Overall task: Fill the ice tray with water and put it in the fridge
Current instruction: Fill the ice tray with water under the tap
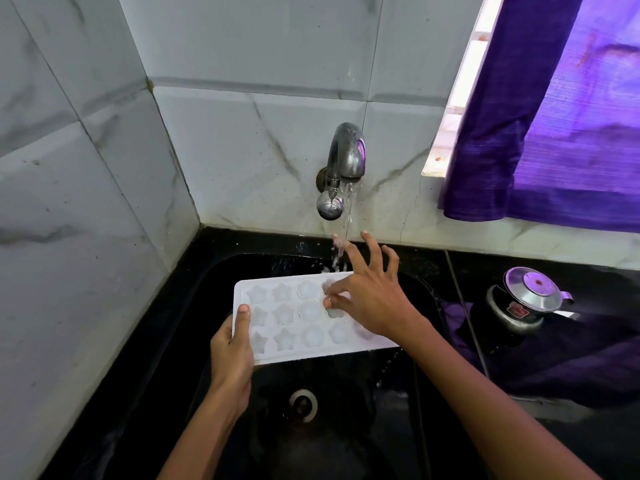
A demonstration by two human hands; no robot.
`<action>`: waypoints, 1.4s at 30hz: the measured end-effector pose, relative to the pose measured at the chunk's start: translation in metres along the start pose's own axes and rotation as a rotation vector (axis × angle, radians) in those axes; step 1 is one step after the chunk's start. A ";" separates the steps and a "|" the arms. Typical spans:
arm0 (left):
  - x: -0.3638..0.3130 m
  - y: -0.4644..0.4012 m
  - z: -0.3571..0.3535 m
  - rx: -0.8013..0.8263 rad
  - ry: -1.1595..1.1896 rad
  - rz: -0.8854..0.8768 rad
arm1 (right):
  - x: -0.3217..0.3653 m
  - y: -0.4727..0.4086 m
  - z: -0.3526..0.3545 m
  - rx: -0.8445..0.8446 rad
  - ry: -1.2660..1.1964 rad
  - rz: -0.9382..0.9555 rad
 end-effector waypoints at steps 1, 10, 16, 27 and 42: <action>0.001 0.000 0.001 0.004 -0.005 0.001 | -0.002 -0.001 0.002 0.013 -0.040 -0.027; 0.001 -0.005 0.001 0.007 0.010 0.035 | -0.006 -0.003 -0.002 0.044 -0.064 -0.028; 0.002 -0.009 -0.005 -0.025 0.024 0.026 | -0.020 -0.006 0.013 -0.230 -0.256 -0.208; -0.003 -0.016 -0.020 -0.077 0.042 0.011 | -0.010 0.019 -0.004 0.006 -0.061 -0.169; 0.007 -0.008 -0.023 -0.054 0.045 0.059 | -0.017 0.018 -0.004 0.020 -0.011 -0.140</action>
Point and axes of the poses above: each hand's wrist, its own y-axis away from the middle knuckle, its own z-axis out of the back of the hand, x = y × z, the point moved 7 cm from there along -y, towards the middle knuckle, and after that the axes turned 15 degrees about -x, right-handed, at the moved point
